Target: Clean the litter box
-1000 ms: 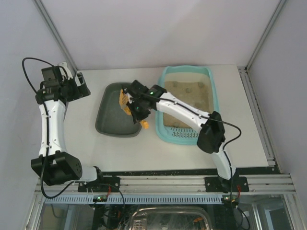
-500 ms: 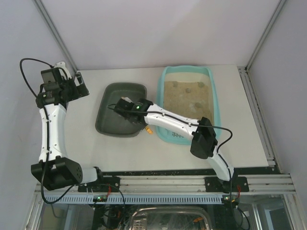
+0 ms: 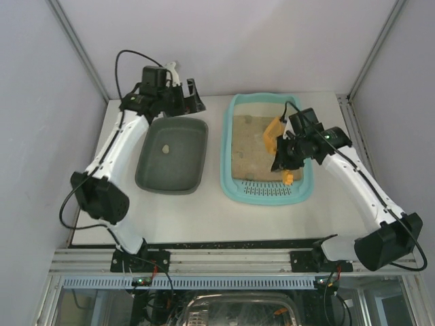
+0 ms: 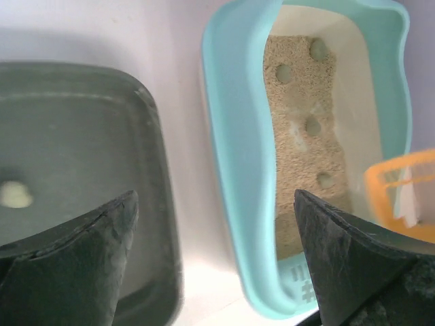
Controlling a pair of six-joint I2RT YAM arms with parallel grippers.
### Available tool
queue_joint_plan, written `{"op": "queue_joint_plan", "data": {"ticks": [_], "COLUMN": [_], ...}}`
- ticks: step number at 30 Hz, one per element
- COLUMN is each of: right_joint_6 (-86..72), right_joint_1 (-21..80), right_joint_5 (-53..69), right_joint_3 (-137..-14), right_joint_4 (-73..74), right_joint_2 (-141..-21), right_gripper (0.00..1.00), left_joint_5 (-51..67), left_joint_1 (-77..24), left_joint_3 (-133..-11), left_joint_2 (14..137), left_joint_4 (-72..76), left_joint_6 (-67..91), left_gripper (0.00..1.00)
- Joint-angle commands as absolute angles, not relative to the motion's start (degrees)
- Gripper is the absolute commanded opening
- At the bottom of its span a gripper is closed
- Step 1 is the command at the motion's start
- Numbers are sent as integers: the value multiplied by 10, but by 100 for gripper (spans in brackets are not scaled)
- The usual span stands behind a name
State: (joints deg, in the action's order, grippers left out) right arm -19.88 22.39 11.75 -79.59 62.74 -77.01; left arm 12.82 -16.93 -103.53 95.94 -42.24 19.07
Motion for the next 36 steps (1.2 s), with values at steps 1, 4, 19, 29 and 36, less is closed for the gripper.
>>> {"op": "queue_joint_plan", "data": {"ticks": [1, 4, 19, 29, 36], "right_joint_6": [-193, -202, -196, -209, -253], "right_joint_1": [228, 217, 209, 160, 74], "right_joint_5": [195, 214, 288, 365, 436], "right_joint_3": [-722, -678, -737, -839, -822], "right_joint_4": [614, 576, 459, 499, 518], "right_joint_2": [-800, -811, -1013, -1051, -971], "right_gripper": [0, 0, 0, 0, 0], "left_joint_5": [98, 102, 128, 108, 94], "left_joint_1": [-217, -241, -273, -273, -274], "left_joint_3": [-1095, -1075, -977, -1007, -992], "left_joint_2": [1028, 1066, 1120, 1139, 1134], "left_joint_4": [-433, -436, -326, -324, -311], "left_joint_6": [373, 440, 580, 566, 568], "left_gripper": [100, 100, 100, 100, 100]}}
